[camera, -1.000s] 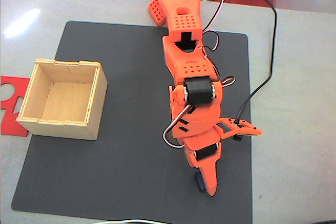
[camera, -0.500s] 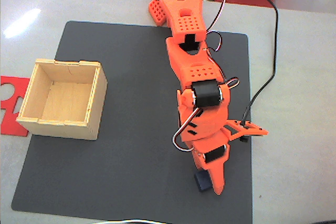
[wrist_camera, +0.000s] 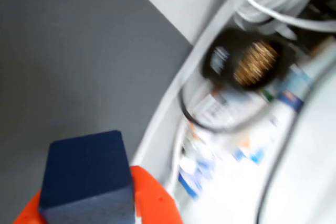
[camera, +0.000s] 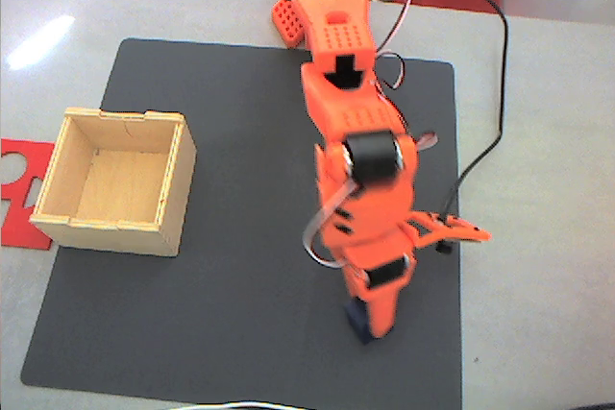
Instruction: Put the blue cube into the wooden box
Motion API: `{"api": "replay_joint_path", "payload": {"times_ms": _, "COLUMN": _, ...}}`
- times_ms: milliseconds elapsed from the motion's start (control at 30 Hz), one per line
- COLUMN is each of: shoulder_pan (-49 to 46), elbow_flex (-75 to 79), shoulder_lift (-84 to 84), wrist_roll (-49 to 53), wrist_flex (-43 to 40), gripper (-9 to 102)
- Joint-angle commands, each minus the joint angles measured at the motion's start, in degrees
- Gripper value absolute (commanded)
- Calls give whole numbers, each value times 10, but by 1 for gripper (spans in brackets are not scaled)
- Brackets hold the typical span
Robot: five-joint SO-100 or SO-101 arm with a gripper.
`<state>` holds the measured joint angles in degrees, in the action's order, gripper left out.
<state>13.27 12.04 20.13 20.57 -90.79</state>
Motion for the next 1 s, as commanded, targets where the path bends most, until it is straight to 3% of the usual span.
{"api": "replay_joint_path", "payload": {"times_ms": 0, "shoulder_pan": -39, "elbow_flex": 14, "shoulder_lift": 125, "wrist_roll": 0, "wrist_flex": -32, "gripper": 0}}
{"api": "replay_joint_path", "payload": {"times_ms": 233, "shoulder_pan": -138, "elbow_flex": 14, "shoulder_lift": 257, "wrist_roll": 12, "wrist_flex": -126, "gripper": 0}}
{"api": "replay_joint_path", "payload": {"times_ms": 667, "shoulder_pan": -403, "elbow_flex": -40, "shoulder_lift": 333, "wrist_roll": -25, "wrist_flex": -128, "gripper": 0}}
{"api": "replay_joint_path", "payload": {"times_ms": 967, "shoulder_pan": -456, "elbow_flex": -113, "shoulder_lift": 306, "wrist_roll": -86, "wrist_flex": -128, "gripper": 0}}
